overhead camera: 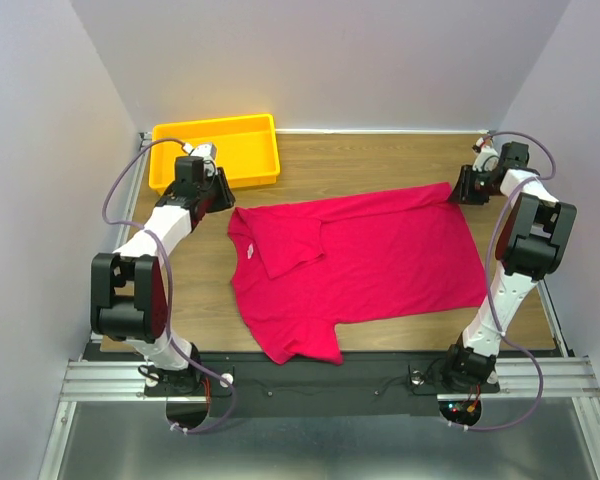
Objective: Fold and stack the t-shirts
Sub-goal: Fold the tshirt
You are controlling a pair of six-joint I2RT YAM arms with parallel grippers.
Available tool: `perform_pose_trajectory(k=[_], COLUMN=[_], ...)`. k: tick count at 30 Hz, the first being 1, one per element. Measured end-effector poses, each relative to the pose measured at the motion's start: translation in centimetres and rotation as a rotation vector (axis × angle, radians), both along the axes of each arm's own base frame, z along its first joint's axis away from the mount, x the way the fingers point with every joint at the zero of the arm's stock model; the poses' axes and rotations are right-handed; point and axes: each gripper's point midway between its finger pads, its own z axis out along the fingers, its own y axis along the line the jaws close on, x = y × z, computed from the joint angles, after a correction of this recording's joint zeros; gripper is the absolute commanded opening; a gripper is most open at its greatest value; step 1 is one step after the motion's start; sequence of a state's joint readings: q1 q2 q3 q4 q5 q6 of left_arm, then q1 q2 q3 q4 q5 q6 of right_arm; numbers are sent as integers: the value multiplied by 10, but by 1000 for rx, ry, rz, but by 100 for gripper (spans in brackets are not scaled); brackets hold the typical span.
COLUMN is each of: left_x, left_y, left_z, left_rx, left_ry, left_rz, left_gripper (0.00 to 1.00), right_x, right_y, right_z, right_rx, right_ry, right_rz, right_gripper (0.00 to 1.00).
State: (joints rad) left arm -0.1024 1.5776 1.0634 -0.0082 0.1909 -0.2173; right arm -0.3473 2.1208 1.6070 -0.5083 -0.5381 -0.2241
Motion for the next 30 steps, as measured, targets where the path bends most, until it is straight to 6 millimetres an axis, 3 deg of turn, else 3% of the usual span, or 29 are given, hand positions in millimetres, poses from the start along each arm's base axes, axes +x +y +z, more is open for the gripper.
perform_pose_trajectory(k=[11, 16, 25, 30], left_x=[-24, -29, -35, -37], left_y=[0, 1, 1, 1], left_z=[5, -2, -5, 0], left_rx=[-12, -13, -18, -19], left_ry=[-11, 6, 14, -1], left_rz=[-12, -12, -17, -18], left_gripper=[41, 41, 41, 41], right_x=[5, 4, 13, 12], right_y=[-6, -8, -10, -10], right_z=[-5, -9, 6, 11], right_rx=[-25, -31, -51, -108], right_ry=[7, 16, -24, -65], right_rz=[-7, -7, 22, 145], right_gripper=[38, 45, 47, 52])
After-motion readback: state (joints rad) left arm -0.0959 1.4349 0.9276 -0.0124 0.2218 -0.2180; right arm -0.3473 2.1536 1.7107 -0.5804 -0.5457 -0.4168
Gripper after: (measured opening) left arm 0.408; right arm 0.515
